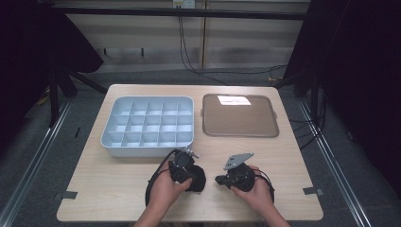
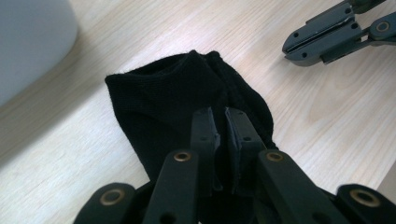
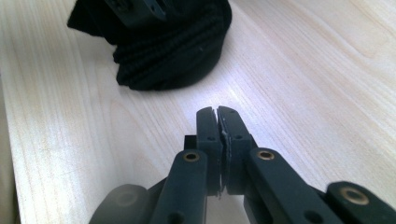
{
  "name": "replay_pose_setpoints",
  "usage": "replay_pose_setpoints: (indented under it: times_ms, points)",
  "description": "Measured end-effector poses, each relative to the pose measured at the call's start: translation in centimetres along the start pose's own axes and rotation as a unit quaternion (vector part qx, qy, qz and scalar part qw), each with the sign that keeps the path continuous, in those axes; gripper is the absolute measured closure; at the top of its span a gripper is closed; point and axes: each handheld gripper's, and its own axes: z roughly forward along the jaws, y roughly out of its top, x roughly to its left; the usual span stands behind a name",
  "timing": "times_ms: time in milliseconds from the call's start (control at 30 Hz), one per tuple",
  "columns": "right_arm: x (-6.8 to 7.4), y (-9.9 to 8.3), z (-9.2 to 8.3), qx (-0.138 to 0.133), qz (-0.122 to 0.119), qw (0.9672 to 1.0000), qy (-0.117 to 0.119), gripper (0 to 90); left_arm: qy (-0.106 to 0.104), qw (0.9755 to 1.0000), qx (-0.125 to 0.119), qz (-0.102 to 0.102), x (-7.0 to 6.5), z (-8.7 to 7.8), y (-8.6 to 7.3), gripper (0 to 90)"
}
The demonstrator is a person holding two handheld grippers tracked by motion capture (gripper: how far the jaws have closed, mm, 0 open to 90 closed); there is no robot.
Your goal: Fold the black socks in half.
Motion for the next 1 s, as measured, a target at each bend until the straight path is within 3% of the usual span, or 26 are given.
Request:
replay_pose_setpoints:
  times_ms: [567,1000]
  points:
    - [0.25,0.21,0.78,0.004,-0.01,0.9999,0.0,87.5,-0.024,0.9996,-0.008,-0.014,0.26,-0.7,0.08,78.5]
    - [0.3,0.24,0.92,0.008,-0.01,0.9999,0.003,87.4,-0.028,0.9996,-0.008,-0.003,-0.7,-0.41,0.8,79.6]
